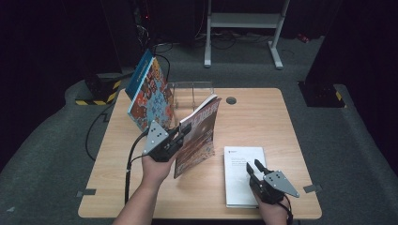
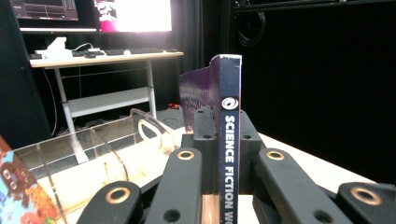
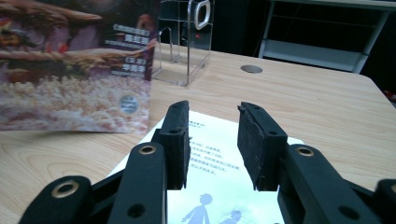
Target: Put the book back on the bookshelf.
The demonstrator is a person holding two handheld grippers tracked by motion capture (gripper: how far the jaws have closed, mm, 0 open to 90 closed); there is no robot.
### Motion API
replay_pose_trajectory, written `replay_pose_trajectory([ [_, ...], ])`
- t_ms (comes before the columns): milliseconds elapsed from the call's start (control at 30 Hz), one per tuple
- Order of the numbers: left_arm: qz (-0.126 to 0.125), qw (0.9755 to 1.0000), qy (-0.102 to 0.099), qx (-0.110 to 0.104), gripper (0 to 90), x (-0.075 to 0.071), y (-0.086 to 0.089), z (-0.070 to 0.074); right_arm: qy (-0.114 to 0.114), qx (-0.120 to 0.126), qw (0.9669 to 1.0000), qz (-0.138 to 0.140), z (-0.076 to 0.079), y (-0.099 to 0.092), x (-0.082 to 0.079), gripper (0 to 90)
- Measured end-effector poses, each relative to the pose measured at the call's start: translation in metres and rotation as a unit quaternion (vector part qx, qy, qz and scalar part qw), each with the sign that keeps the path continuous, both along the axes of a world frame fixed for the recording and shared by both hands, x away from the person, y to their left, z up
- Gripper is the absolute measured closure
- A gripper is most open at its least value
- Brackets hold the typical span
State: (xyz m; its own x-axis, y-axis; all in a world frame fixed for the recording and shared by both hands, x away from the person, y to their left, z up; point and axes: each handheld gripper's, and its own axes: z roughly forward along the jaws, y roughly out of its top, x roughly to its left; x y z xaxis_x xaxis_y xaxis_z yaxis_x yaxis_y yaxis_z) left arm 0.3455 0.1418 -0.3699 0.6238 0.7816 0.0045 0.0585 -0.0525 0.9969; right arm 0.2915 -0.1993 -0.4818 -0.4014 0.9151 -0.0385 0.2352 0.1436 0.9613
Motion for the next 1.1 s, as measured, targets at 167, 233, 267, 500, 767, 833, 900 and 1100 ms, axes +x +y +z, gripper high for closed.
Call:
replay_pose_trajectory([
  [167, -0.01, 0.9998, -0.004, -0.016, 83.4, -0.008, 0.013, -0.008, 0.004, -0.002, 1.0, -0.005, 0.0, -0.002, 0.001, 63.7],
  [233, -0.016, 0.9996, -0.007, -0.021, 83.4, -0.011, 0.018, -0.012, 0.003, -0.001, 1.0, -0.006, 0.0, -0.002, 0.001, 63.6],
  [267, -0.019, 0.9996, -0.01, -0.02, 83.4, -0.013, 0.02, -0.014, 0.003, -0.002, 1.0, -0.007, 0.0, -0.002, 0.001, 63.6],
  [500, -0.025, 0.9993, -0.022, -0.016, 83.1, -0.028, 0.031, -0.023, 0.004, -0.003, 0.9999, -0.009, 0.0, -0.001, 0.0, 63.6],
  [767, -0.029, 0.9992, -0.023, -0.011, 82.9, -0.041, 0.04, -0.027, 0.004, -0.004, 0.9999, -0.01, 0.0, 0.0, 0.0, 63.6],
  [833, -0.031, 0.9992, -0.022, -0.013, 82.9, -0.043, 0.042, -0.027, 0.003, -0.004, 0.9999, -0.01, 0.0, 0.0, 0.0, 63.6],
  [900, -0.031, 0.9992, -0.022, -0.014, 82.9, -0.045, 0.044, -0.027, 0.004, -0.003, 0.9999, -0.01, 0.0, 0.0, 0.0, 63.6],
  [1100, -0.037, 0.9989, -0.022, -0.016, 82.5, -0.051, 0.047, -0.029, 0.004, -0.002, 0.9999, -0.009, 0.0, 0.0, -0.001, 63.6],
])
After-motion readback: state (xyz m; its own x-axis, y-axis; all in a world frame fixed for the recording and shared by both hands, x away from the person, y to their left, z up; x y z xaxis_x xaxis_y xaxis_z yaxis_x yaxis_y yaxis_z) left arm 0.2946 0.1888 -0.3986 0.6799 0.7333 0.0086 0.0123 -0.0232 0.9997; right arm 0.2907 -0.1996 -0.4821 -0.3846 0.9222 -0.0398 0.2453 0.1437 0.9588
